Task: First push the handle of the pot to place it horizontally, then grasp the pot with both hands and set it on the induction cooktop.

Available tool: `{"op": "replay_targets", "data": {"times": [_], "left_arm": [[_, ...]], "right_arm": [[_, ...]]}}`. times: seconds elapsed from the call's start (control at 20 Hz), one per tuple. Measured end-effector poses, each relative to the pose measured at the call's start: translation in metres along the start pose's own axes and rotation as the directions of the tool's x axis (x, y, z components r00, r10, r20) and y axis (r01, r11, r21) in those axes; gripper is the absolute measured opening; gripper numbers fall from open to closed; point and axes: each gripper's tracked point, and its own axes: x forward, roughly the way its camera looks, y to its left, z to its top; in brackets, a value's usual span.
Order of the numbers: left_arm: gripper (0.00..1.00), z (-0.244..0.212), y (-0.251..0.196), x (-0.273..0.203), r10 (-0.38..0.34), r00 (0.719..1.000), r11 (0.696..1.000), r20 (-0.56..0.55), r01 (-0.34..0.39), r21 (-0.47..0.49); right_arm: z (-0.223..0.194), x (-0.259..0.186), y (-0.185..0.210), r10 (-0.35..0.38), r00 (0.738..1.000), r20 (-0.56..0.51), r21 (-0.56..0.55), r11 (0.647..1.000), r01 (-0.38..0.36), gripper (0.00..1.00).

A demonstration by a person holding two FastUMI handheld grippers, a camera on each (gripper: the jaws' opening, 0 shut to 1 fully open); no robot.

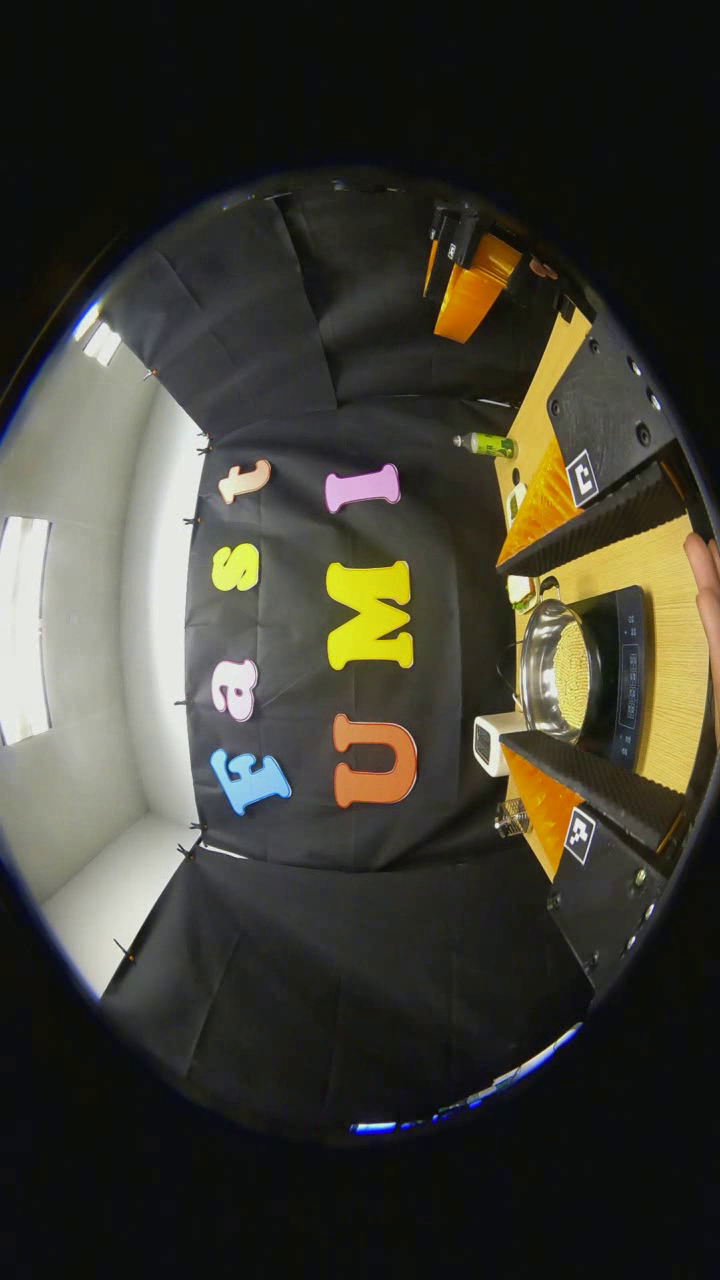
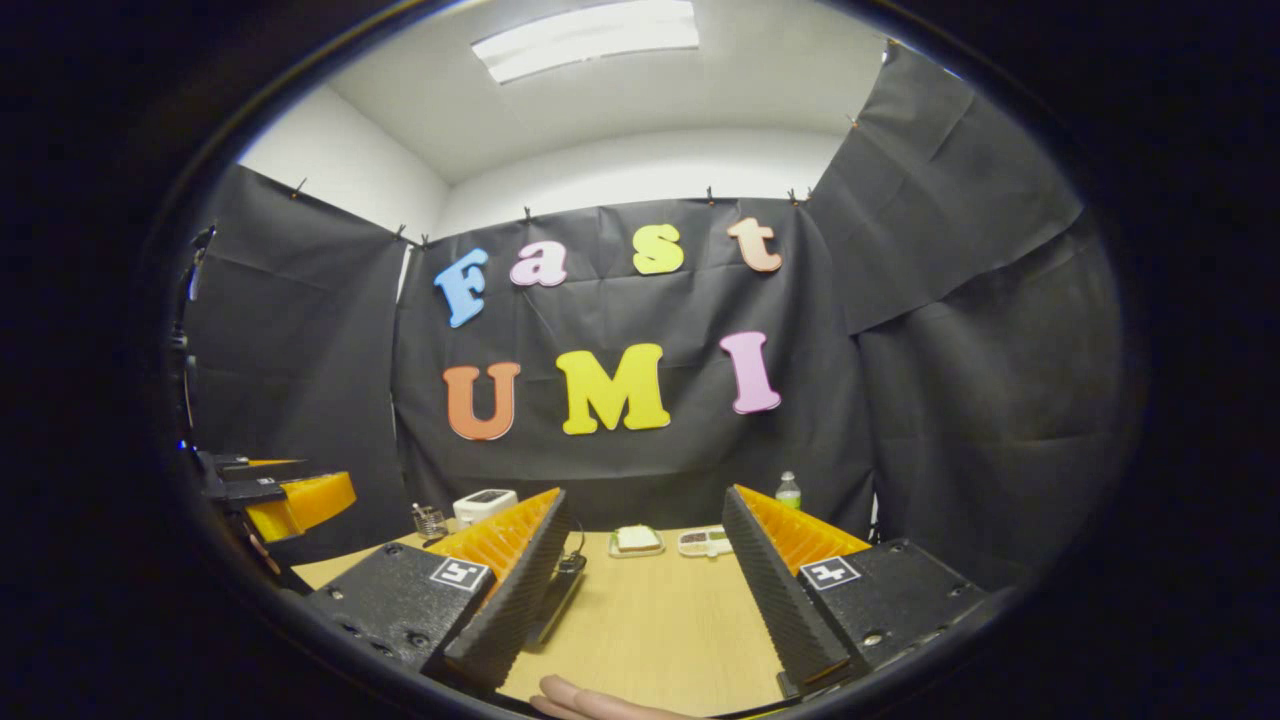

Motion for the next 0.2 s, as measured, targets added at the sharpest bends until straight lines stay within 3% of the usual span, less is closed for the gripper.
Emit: {"op": "replay_targets", "data": {"times": [0.15, 0.2], "left_arm": [[0.93, -0.002, 0.0002, 0.0002, 0.004, 1.0, 1.0, -0.002, -0.004, -0.001], [0.8, -0.0025, -0.0001, 0.0007, 0.004, 1.0, 1.0, -0.001, -0.004, -0.002]], "right_arm": [[-0.0014, -0.0022, -0.0004, 0.007, 1.0, -0.001, 0.0, 1.0, -0.007, 0.95], [-0.0015, -0.0016, -0.0012, 0.007, 1.0, 0.0, 0.001, 1.0, -0.007, 0.95]]}}
